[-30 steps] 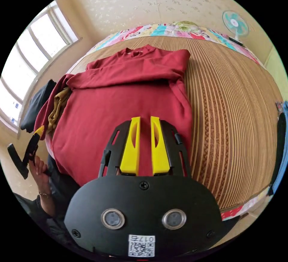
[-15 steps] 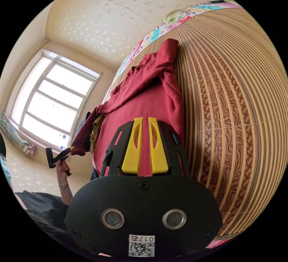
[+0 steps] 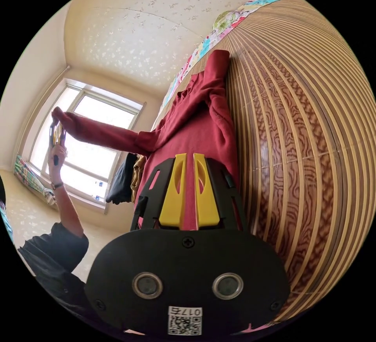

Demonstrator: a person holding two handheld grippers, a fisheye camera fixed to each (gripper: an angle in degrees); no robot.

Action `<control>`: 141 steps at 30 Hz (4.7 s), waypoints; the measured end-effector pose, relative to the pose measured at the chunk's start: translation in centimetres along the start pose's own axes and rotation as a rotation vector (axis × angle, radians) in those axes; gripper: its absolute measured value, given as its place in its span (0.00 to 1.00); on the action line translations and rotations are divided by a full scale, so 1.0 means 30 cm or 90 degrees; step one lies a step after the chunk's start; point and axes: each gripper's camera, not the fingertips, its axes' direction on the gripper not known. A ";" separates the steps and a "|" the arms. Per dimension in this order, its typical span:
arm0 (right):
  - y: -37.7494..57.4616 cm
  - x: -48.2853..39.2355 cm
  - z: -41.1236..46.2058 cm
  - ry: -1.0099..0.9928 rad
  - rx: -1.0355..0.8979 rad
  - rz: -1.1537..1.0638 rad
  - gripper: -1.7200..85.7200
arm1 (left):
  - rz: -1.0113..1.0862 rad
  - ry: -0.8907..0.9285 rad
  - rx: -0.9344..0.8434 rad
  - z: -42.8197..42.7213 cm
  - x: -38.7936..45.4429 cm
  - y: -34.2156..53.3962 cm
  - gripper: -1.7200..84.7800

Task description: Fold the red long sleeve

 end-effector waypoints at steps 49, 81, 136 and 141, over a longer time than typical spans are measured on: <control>0.298 -0.416 -0.209 0.385 -0.075 -0.074 0.11 | -0.039 -0.444 -0.235 -0.020 -0.475 1.007 0.14; 0.000 -0.765 -0.164 0.341 0.084 -0.275 0.06 | -0.103 -0.226 0.021 -0.317 -0.513 0.631 0.17; 0.119 -0.004 -0.533 -0.412 0.178 -0.184 0.23 | 0.309 0.012 -0.327 0.266 -0.004 1.483 0.09; -0.138 -0.241 -0.967 -0.295 0.269 -0.374 0.20 | 0.305 -0.030 -0.324 0.277 -0.040 1.489 0.10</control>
